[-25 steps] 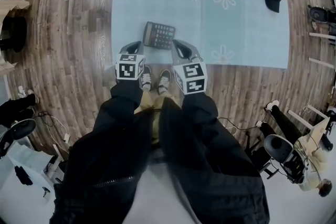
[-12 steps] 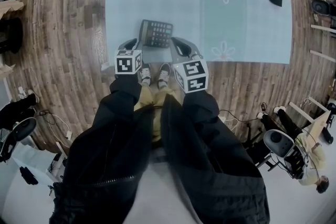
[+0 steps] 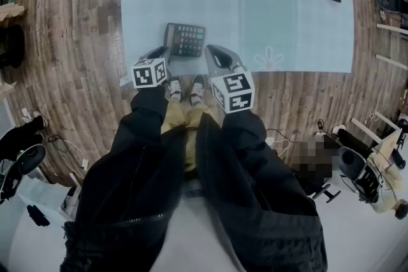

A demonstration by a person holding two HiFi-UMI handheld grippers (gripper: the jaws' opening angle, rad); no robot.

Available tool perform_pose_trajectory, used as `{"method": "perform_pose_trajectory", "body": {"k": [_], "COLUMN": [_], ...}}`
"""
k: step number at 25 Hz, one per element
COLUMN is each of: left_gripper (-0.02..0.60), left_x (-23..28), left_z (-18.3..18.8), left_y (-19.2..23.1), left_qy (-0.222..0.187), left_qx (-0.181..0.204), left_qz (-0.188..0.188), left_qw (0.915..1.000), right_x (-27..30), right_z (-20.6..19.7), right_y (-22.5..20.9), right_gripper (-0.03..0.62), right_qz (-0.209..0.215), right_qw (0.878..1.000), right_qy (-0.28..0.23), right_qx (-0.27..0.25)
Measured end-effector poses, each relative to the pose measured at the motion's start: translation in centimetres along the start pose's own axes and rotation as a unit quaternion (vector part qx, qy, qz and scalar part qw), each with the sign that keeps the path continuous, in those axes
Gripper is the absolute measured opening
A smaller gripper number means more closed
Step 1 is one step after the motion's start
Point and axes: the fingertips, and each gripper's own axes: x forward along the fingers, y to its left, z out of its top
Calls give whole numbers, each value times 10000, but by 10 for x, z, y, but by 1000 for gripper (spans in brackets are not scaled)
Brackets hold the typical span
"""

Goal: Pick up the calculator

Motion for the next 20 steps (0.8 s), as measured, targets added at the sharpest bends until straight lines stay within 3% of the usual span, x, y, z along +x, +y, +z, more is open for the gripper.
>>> {"method": "perform_pose_trajectory", "body": {"k": [6, 13, 20], "left_gripper": [61, 46, 38], "left_x": [4, -5, -23], "left_z": [-1, 1, 15], "left_y": [0, -8, -29], "left_qy": [-127, -219, -371], "left_qx": [-341, -483, -63], "left_qz": [-219, -524, -547], "left_qw": [9991, 9972, 9978], "right_x": [-4, -12, -28], "right_z": [-4, -2, 12], "right_y": [-4, 0, 6], "right_gripper": [2, 2, 2], "right_qz": [-19, -63, -123], "right_qw": [10000, 9999, 9995], "right_qy": [-3, -81, -277], "right_qx": [73, 66, -2]}}
